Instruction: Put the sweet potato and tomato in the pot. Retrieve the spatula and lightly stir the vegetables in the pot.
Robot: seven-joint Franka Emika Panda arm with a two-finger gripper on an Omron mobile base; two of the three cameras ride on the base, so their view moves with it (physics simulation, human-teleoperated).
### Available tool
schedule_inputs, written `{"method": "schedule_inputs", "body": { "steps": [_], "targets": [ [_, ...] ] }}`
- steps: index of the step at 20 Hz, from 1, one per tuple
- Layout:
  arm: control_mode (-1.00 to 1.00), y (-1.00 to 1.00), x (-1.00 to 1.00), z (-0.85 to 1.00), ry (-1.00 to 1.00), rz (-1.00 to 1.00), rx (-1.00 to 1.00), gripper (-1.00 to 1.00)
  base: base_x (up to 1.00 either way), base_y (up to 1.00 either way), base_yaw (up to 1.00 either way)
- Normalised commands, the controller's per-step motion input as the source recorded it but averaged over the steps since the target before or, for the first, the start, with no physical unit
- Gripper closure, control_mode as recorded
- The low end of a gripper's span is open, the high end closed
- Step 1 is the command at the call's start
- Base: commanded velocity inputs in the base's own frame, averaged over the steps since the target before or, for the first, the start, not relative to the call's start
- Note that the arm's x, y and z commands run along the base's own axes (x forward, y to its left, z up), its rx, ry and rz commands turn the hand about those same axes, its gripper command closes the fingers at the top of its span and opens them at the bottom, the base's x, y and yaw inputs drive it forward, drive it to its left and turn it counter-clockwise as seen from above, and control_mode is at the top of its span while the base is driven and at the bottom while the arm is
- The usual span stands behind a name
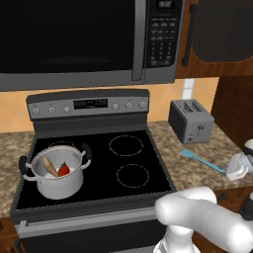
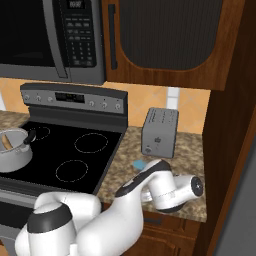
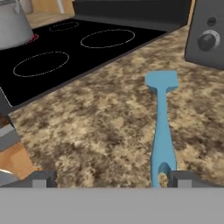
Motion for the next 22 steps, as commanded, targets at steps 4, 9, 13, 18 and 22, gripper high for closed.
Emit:
{"method": "schedule_inputs", "body": {
  "steps": [4,9,13,18,22],
  "targets": [
    [-1.0,-0.17,0.16,-0.3,0.0,0.0,0.01,-1.0,0.0,0.0,0.0],
    [-1.0,-0.15,0.18,-0.18,0.0,0.0,0.01,-1.0,0.0,0.0,0.0],
    [-1.0,-0.01,0.22,-0.16,0.0,0.0,0.0,-1.0,0.0,0.0,0.0],
    [-1.0,0.0,0.16,-0.17,0.0,0.0,0.0,-1.0,0.0,0.0,0.0],
    [-1.0,-0.05,0.14,-0.15,0.0,0.0,0.0,-1.0,0.0,0.0,0.0]
  ]
}}
